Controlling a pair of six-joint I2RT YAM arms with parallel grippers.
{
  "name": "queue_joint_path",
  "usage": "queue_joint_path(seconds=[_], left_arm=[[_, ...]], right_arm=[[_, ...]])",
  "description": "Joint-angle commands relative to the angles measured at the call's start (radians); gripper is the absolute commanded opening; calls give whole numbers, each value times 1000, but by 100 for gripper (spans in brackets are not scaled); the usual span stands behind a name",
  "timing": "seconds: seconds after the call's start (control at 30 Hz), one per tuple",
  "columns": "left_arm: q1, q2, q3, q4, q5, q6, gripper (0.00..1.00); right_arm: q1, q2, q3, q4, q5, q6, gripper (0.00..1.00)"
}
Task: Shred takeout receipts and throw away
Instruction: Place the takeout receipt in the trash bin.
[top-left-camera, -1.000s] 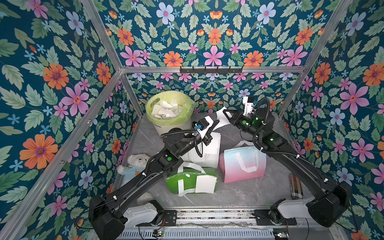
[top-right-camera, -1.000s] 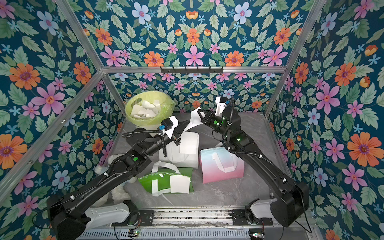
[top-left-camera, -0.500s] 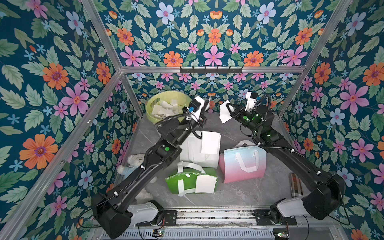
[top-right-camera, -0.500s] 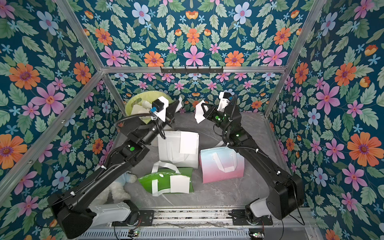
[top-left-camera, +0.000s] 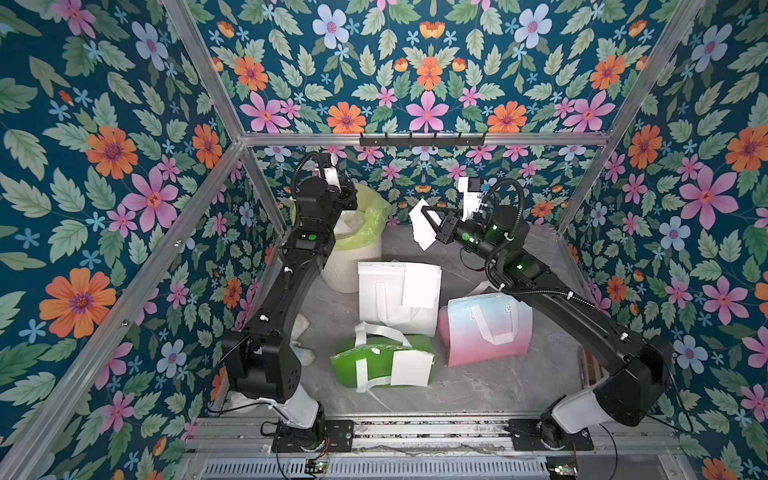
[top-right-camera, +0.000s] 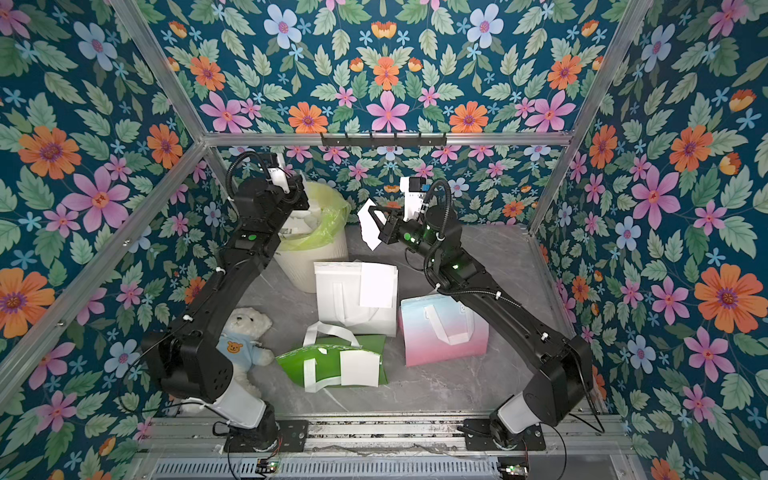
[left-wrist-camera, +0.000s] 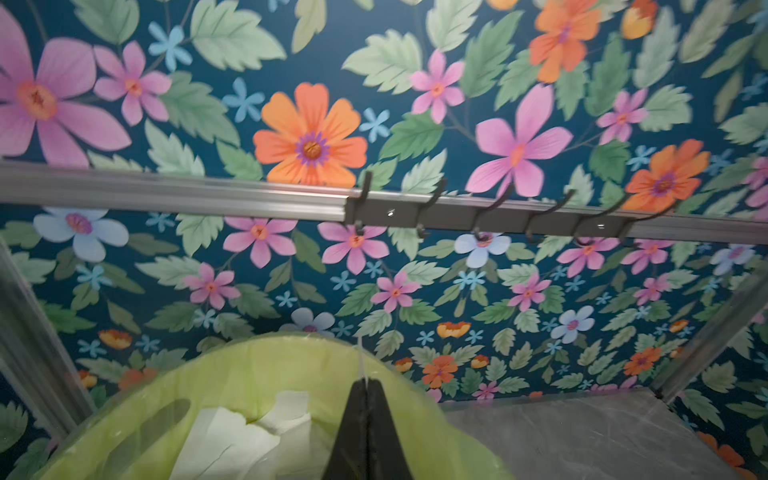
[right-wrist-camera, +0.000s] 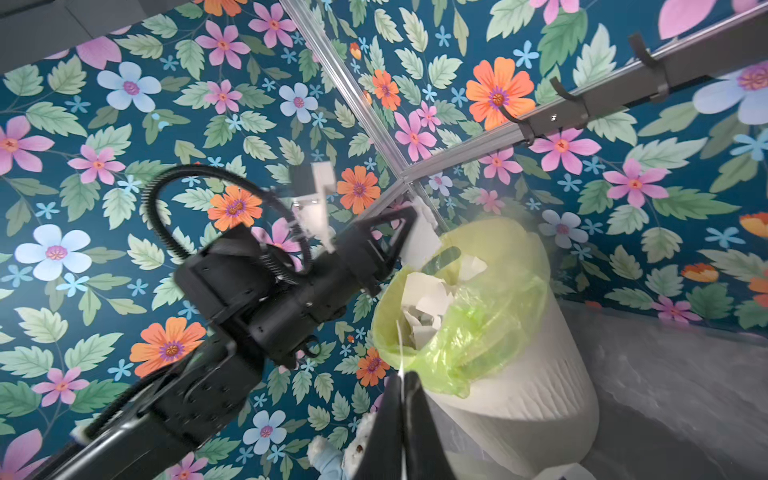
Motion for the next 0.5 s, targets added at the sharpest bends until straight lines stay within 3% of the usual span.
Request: queue_joint_path(seconds=[0.0,0.03,0.23,0.33,0.47], left_arm=[[46,41,23,-46,109,-131,0],[54,48,25,-49,121,-141,2],[64,50,28,-63,113,-140,56],[63,43,36,-84,105,-138,77],[64,25,38,-104,102,-143,79]], right_arm=[[5,36,35,22,-38,-9,0],[6,44,42,22,-40,-9,0],[14,77,68,28,-42,-8,0],[15,82,70,26,-36,-8,0],[15,75,56,30,-25,0,0]])
